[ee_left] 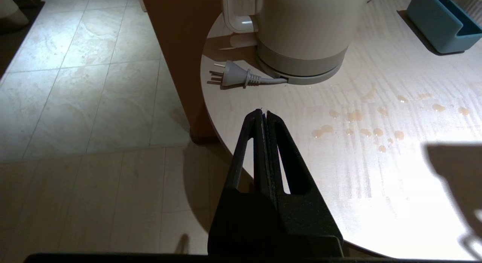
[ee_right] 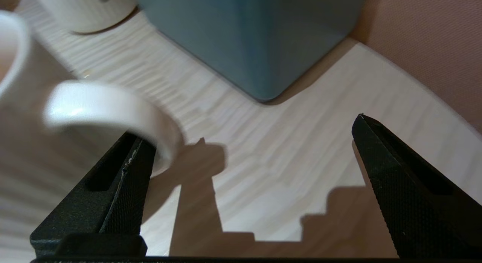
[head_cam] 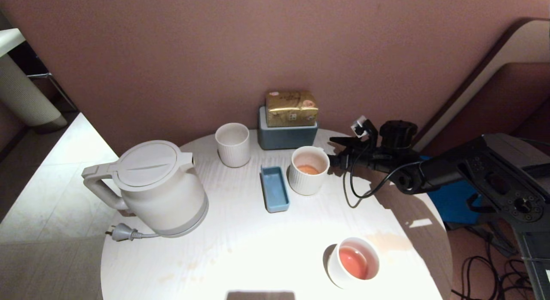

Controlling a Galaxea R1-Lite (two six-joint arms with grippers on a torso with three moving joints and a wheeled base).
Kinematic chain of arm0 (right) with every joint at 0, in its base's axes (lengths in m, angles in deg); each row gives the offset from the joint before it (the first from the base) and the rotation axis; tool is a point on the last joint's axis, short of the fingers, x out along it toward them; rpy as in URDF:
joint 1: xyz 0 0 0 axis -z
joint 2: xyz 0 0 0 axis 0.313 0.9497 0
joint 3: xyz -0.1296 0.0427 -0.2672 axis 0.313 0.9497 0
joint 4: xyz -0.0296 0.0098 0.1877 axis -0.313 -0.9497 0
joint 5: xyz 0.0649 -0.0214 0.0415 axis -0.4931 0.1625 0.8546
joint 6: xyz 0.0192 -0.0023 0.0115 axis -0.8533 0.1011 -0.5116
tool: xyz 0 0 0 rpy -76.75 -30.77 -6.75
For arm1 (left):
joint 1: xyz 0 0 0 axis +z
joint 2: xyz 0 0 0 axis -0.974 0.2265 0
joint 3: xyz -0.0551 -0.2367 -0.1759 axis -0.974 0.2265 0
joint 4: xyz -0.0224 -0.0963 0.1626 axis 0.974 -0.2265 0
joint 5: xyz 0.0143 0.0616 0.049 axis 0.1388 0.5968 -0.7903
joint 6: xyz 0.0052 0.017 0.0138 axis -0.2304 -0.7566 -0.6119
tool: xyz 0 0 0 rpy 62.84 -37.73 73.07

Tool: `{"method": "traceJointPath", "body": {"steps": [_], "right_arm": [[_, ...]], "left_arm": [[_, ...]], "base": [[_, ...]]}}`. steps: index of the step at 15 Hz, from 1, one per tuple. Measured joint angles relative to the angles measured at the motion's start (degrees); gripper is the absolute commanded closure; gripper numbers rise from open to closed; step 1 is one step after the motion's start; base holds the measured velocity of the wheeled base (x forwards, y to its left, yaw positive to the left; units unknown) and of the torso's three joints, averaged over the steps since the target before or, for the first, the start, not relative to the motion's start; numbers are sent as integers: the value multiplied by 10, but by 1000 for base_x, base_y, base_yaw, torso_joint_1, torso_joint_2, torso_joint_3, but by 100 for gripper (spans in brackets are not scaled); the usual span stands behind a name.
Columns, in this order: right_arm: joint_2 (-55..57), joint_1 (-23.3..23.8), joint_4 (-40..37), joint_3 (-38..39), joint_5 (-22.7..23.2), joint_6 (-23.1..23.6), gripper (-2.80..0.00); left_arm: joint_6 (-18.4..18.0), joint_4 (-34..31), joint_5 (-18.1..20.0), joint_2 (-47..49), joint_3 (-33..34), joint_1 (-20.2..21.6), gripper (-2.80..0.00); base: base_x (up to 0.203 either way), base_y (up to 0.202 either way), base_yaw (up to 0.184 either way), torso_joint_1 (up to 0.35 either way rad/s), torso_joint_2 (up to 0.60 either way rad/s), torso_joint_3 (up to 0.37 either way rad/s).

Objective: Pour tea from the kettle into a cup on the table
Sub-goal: Pick up the cup

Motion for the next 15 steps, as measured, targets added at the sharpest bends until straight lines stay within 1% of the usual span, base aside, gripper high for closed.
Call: {"method": "traceJointPath", "body": {"steps": [6,8,11,15], "right_arm": [[-54,1,46,104,-1,2,-280],[-75,5,50,126,-1,2,-280],[-82,4,48,129,-1,2,-280],[-68,-1,48,112,-3,1,-280]], "left_arm": [[0,0,0,0,0,0,0],[0,0,0,0,0,0,0],[0,0,0,0,0,0,0],[0,0,0,0,0,0,0]], "base": [[0,0,0,0,0,0],[0,0,0,0,0,0],[0,0,0,0,0,0],[0,0,0,0,0,0]]}}
